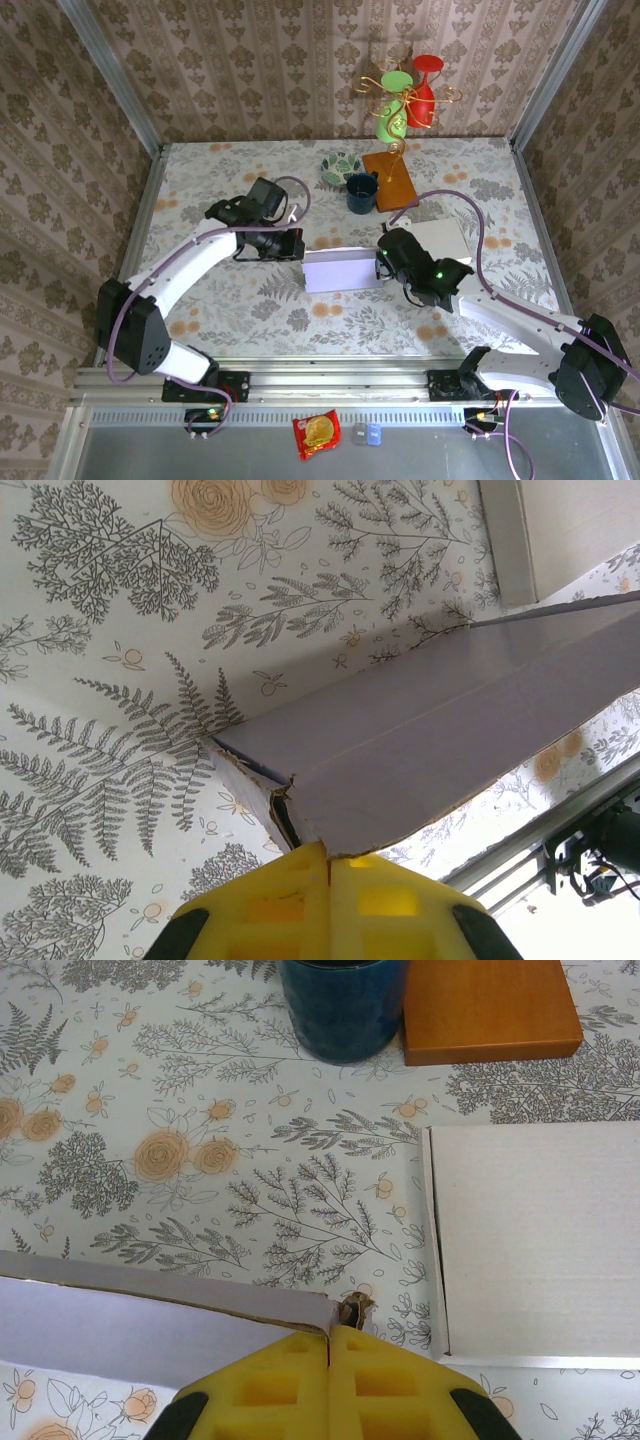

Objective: Fold the paper box

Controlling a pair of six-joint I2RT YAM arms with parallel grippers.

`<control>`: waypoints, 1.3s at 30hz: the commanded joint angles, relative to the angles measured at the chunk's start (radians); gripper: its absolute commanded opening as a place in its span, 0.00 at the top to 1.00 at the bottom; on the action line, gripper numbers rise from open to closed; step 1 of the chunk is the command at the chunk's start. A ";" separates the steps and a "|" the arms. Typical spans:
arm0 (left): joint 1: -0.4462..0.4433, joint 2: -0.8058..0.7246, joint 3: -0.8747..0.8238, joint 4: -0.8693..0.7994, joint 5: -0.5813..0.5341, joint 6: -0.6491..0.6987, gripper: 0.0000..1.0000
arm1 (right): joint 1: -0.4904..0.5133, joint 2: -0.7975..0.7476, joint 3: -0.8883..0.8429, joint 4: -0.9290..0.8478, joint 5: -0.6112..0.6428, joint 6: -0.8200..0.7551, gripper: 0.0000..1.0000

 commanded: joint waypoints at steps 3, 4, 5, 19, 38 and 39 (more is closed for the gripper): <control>-0.013 -0.044 -0.083 0.069 -0.005 0.007 0.98 | 0.012 0.013 -0.002 -0.038 0.001 0.006 1.00; -0.016 -0.051 -0.094 0.076 -0.011 0.014 0.98 | 0.012 0.013 -0.005 -0.039 0.002 0.005 1.00; -0.023 -0.060 -0.104 0.080 -0.021 0.021 0.98 | 0.013 0.011 -0.007 -0.037 0.002 0.005 1.00; -0.100 -0.106 -0.185 0.105 -0.156 0.053 0.98 | 0.016 -0.020 -0.007 -0.064 -0.006 0.035 0.91; -0.176 -0.120 -0.206 0.101 -0.306 0.018 0.98 | -0.321 -0.250 -0.069 0.004 -0.610 1.099 0.25; -0.177 -0.118 -0.203 0.100 -0.309 0.018 0.98 | -0.322 -0.247 -0.082 0.036 -0.615 1.152 0.25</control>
